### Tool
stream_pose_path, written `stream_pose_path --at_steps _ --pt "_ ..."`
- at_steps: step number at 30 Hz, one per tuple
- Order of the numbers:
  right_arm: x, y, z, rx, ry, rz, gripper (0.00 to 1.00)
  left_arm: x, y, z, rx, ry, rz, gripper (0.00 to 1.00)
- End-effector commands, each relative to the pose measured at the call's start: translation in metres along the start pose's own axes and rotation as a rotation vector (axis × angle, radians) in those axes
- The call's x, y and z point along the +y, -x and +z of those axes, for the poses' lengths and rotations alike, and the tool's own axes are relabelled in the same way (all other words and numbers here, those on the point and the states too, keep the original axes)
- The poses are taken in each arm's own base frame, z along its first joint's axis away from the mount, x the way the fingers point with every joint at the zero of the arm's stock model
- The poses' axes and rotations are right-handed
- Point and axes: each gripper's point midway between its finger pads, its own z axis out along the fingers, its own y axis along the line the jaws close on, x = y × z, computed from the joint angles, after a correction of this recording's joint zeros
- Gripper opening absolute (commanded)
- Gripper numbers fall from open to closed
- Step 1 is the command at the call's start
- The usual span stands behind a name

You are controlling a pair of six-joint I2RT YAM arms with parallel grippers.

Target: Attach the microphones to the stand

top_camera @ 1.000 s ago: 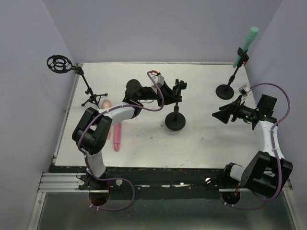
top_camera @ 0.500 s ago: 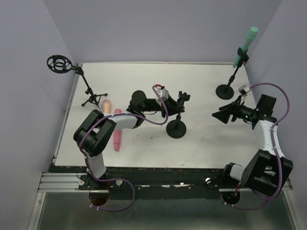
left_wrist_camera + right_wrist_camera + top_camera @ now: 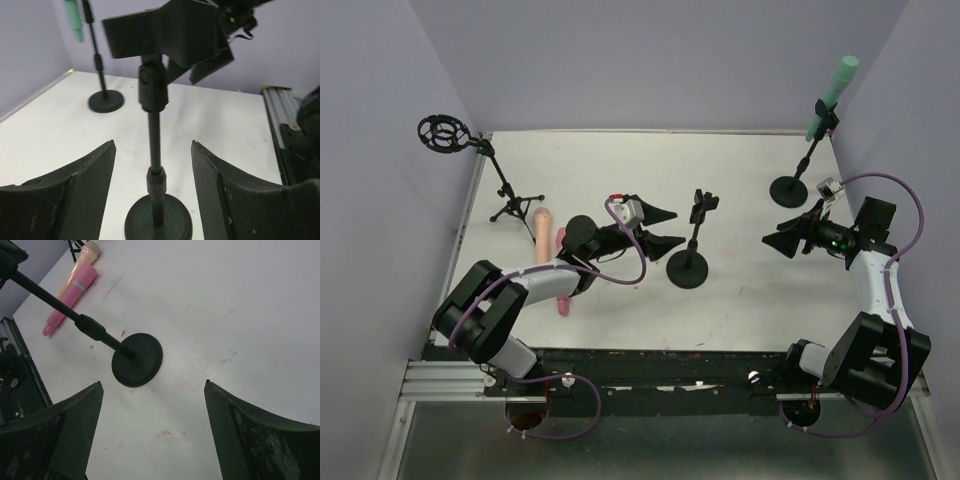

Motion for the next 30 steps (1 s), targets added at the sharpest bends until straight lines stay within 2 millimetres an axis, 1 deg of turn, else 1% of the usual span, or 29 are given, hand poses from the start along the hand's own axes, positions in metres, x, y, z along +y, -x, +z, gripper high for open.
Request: stream_pose_path --at_steps 1,2,3,5,7,8,10,12,16,20,24,28,30 --pt "0.001 0.005 -0.002 0.002 -0.006 -0.017 0.90 0.019 0.004 -0.023 -0.045 0.304 -0.005 0.70" --pt "0.002 0.005 -0.002 0.001 -0.005 -0.017 0.90 0.025 -0.002 -0.029 -0.029 0.401 -0.007 0.71" --pt "0.003 0.005 -0.002 0.000 -0.002 -0.015 0.90 0.023 -0.007 -0.030 -0.014 0.445 -0.002 0.71" --pt "0.003 0.006 -0.002 -0.002 0.002 -0.017 0.90 0.032 -0.014 -0.039 -0.003 0.603 -0.024 0.72" --pt "0.004 0.006 -0.002 -0.002 0.003 -0.015 0.90 0.028 -0.016 -0.036 -0.022 0.651 -0.020 0.73" --pt "0.004 0.007 -0.003 -0.004 0.000 -0.019 0.90 0.022 -0.017 -0.031 -0.030 0.646 -0.008 0.73" --pt "0.005 0.007 -0.003 -0.003 0.000 -0.021 0.90 0.017 -0.016 -0.019 -0.051 0.653 0.023 0.73" --pt "0.005 0.007 -0.003 -0.003 -0.002 -0.024 0.90 0.019 -0.017 -0.011 -0.074 0.671 0.037 0.73" --pt "0.005 0.007 -0.003 -0.003 -0.002 -0.024 0.90 0.028 -0.025 0.004 -0.089 0.702 0.050 0.73" --pt "0.006 0.008 -0.003 -0.005 0.002 -0.023 0.90 0.030 -0.032 0.019 -0.089 0.700 0.047 0.70" --pt "0.006 0.009 -0.003 -0.007 0.004 -0.022 0.90 0.032 -0.036 0.029 -0.082 0.703 0.044 0.60" --pt "0.007 0.009 -0.003 -0.007 0.008 -0.021 0.90 0.032 -0.042 0.035 -0.068 0.691 0.044 0.55" --pt "0.007 0.009 -0.003 -0.006 0.007 -0.021 0.90 0.030 -0.043 0.038 -0.068 0.674 0.044 0.47"
